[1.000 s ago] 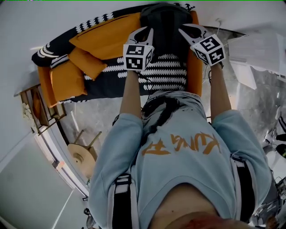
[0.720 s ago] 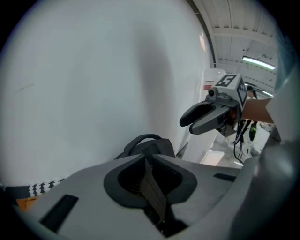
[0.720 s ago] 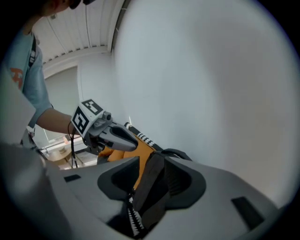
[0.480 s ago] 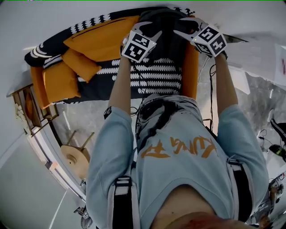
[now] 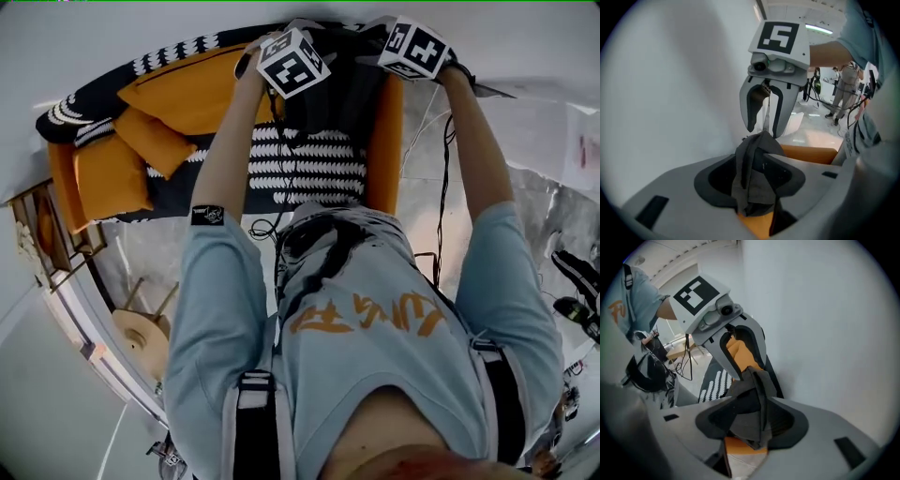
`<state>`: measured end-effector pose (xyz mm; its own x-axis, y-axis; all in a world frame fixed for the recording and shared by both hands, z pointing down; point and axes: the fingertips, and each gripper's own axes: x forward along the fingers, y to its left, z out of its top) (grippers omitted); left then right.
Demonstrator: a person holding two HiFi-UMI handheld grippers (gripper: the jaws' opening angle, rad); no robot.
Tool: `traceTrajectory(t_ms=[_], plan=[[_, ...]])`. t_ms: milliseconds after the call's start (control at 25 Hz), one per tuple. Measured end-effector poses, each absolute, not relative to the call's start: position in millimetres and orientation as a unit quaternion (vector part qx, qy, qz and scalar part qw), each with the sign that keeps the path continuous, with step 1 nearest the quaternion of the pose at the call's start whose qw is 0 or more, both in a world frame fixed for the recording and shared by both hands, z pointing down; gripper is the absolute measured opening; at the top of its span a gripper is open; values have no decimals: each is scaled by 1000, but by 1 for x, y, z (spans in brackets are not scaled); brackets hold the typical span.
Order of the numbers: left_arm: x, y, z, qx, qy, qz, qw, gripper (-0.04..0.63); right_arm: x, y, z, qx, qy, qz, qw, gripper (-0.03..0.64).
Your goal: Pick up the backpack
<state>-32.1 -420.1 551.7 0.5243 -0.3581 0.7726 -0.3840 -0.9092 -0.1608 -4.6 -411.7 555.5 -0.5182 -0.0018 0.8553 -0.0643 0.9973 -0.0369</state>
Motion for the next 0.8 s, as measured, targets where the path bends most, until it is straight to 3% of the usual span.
traceTrajectory(t_ms=[480, 680, 800], plan=[[-33, -449, 598, 828, -138, 544, -4, 179, -17, -448, 596, -44, -798, -51, 599, 209], [-32, -450, 615, 823, -123, 555, 10, 178, -14, -447, 623, -56, -778, -30, 625, 206], [-33, -451, 624, 823, -118, 555, 21, 164, -15, -444, 642, -46, -780, -9, 623, 136]])
